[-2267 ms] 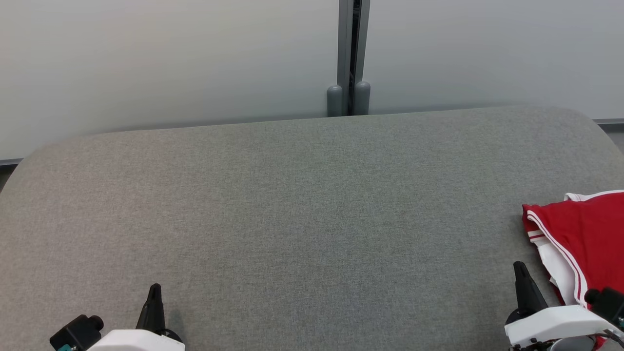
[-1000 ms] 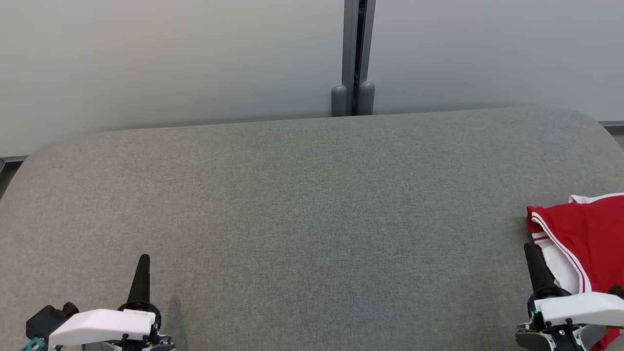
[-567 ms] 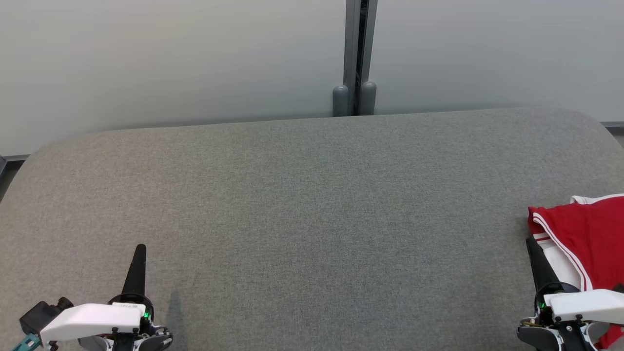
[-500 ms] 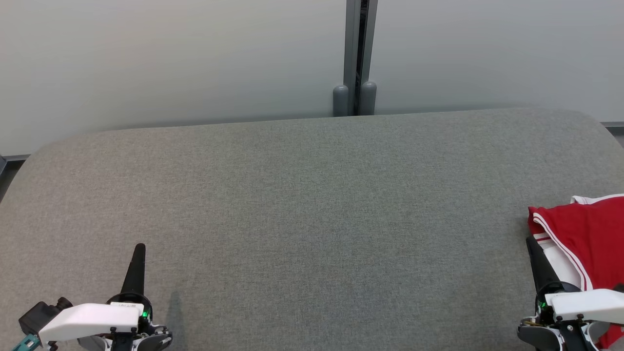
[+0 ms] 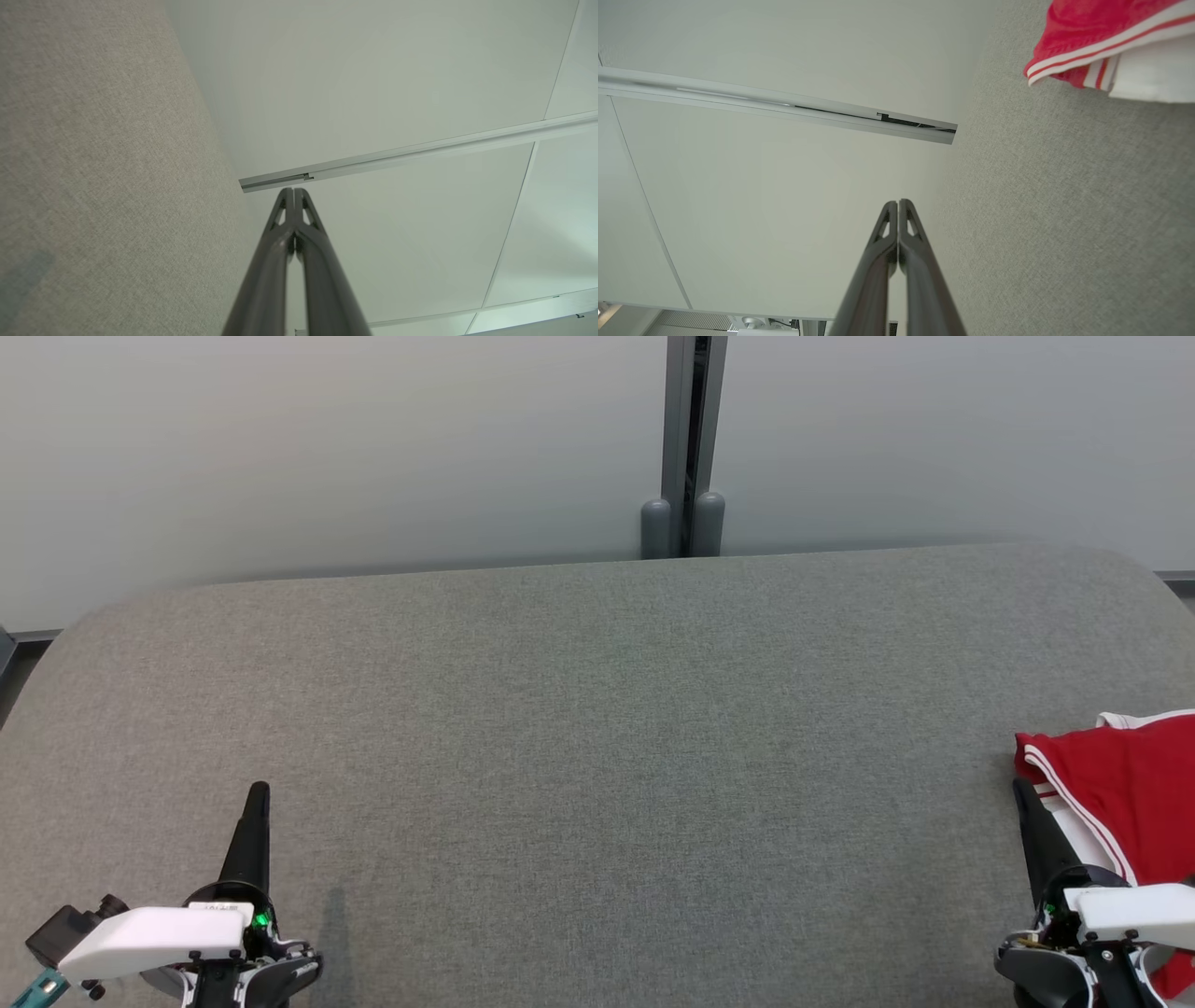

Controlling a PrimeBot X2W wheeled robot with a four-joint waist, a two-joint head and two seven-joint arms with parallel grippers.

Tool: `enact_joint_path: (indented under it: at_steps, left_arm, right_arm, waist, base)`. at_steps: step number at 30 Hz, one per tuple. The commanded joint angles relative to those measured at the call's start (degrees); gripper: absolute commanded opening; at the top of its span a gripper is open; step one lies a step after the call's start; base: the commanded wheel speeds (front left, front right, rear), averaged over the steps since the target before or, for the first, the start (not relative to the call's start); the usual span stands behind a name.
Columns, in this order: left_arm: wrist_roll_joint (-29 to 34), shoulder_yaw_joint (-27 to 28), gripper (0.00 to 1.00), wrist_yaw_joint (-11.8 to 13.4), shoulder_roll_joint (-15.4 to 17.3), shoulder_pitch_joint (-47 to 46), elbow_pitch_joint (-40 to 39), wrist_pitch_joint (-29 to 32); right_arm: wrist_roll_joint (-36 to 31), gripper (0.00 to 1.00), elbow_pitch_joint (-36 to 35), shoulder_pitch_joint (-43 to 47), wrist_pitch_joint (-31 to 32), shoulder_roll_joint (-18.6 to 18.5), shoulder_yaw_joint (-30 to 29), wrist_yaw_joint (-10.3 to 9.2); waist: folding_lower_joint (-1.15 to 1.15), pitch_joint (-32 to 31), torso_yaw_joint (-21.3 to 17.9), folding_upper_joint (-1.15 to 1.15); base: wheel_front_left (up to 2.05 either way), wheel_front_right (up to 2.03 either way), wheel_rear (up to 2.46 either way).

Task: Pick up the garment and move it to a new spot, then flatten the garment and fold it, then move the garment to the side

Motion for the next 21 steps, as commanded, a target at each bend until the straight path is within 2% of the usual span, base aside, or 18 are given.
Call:
enact_joint_path:
  at_steps: [1, 21]
  left_arm:
    - [-1.26, 0.39, 0.0, -0.54, 0.34, -1.02, -0.54, 0.29]
    - [-8.76, 1.4, 0.0, -1.65, 0.4, -1.81, -1.82, 2.38]
  right_arm:
    - [1.23, 0.0, -0.53, -0.86, 0.5, -0.53, -0.35, 0.02]
    - [9.44, 0.0, -2.17, -0.84, 2.6, -0.65, -0.97, 0.02]
  waist:
    - [0.0, 0.0, 0.02, 0.0]
    - [0.0, 0.0, 0.39, 0.0]
  base:
    - [0.0, 0.0, 0.0]
    - [0.0, 0.0, 0.0]
